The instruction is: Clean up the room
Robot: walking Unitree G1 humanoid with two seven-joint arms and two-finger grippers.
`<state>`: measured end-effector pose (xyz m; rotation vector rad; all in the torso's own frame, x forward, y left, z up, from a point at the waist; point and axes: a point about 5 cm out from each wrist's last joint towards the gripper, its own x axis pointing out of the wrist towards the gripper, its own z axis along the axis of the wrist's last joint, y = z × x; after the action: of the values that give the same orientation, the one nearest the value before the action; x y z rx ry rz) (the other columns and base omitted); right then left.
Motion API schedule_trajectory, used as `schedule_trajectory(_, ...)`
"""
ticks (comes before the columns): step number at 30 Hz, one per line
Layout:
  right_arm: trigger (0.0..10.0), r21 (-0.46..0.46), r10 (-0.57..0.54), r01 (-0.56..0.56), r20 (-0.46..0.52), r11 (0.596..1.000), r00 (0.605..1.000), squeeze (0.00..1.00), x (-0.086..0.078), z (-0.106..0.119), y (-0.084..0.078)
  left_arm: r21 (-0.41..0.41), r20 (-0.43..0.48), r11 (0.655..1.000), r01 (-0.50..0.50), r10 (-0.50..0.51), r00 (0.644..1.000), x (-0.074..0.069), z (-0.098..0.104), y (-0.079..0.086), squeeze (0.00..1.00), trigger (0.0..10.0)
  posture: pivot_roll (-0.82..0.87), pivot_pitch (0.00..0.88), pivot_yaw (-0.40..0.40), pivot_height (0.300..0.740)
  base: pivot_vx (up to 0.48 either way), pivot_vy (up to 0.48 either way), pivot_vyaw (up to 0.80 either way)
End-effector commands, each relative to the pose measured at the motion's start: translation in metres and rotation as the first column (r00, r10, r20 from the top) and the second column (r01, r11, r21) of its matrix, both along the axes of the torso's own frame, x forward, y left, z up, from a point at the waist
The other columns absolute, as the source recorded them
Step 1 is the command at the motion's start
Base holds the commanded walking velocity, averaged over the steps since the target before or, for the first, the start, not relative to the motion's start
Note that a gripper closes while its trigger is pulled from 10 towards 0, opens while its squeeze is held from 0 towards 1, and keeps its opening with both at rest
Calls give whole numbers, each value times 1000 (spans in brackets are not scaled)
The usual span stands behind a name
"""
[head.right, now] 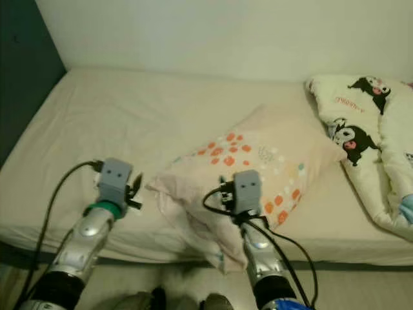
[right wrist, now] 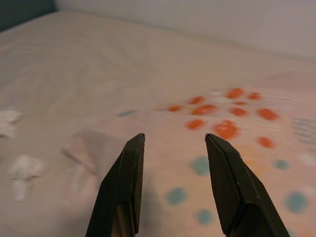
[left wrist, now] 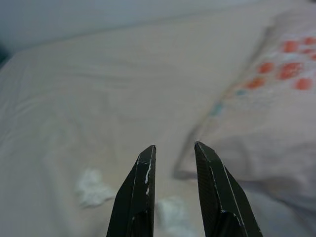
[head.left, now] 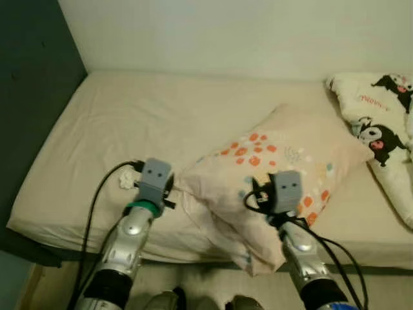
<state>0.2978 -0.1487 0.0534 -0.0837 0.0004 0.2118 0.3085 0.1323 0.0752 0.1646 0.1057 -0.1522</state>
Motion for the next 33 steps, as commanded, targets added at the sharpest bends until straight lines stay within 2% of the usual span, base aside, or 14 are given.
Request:
schedule_trajectory(1,10000,-6,-15,15,-24,1000,1000,0,-2,-5,-5,-2,-11,1000,13,-13,1000,-3,-3,-3,0,10000,-22,20,2,740,0,0,0)
schedule_trajectory(16,10000,-6,-15,15,-23,1000,1000,0,-2,-5,-5,-3,-9,1000,15,-15,1000,-2,-3,-4,0,10000,-23,20,7,740,0,0,0)
schedule_trajectory(19,10000,-5,-16,15,-24,1000,1000,0,-2,-5,-4,24,4,999,27,-28,1000,-2,-2,-5,0,10000,-23,22,7,740,0,0,0)
schedule_trajectory(28,10000,-6,-15,15,-23,1000,1000,0,-2,-5,-4,29,6,999,30,-30,1000,-3,-2,-6,0,10000,-23,22,6,740,0,-456,0)
schedule_trajectory(33,10000,-6,-14,14,-24,1000,1000,0,-3,-5,-4,16,-9,1000,14,-14,1000,-3,-4,-5,0,10000,-23,22,6,740,0,0,0)
